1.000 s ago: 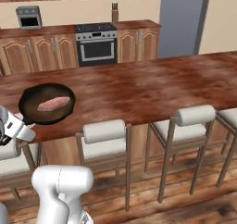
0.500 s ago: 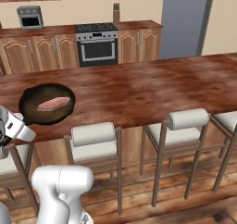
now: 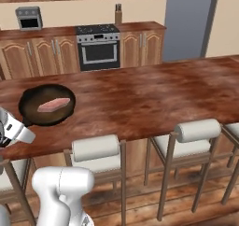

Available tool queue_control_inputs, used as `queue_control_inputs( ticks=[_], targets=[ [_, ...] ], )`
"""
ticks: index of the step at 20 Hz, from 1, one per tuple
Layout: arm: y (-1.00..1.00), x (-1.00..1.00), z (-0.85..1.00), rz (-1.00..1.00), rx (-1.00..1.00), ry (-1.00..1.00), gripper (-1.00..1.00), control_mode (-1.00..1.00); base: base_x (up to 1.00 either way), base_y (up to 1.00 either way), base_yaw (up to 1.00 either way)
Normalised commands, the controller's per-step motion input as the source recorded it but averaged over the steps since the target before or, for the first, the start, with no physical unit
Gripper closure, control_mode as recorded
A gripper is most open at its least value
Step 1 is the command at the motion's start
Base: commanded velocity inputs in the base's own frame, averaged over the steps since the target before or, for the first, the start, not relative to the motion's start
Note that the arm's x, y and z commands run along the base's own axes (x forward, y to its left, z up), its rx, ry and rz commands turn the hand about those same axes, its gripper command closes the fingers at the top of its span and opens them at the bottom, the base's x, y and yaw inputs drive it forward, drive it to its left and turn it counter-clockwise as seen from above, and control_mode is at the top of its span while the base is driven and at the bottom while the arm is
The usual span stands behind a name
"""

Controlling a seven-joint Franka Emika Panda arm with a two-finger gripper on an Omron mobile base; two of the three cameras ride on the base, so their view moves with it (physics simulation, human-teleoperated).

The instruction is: Pick up the pan with the steak in it and place it on the dining table. Then place the steak on the plate.

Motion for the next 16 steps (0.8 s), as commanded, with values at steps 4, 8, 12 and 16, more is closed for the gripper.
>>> queue_control_inputs(
  ticks=[4,8,12,16],
  targets=[
    [0.0,0.29,-0.01,0.0,0.0,0.0,1.0,-1.0,0.3,0.0,0.0],
    [0.0,0.43,-0.04,0.04,0.0,0.0,1.0,-1.0,0.0,0.0,0.0],
    [-0.09,0.02,-0.11,0.21,0.0,0.0,1.0,-1.0,0.0,0.0,0.0],
    [-0.06,-0.17,-0.19,0.29,-0.01,0.02,1.0,-1.0,0.0,0.0,0.0]
  ],
)
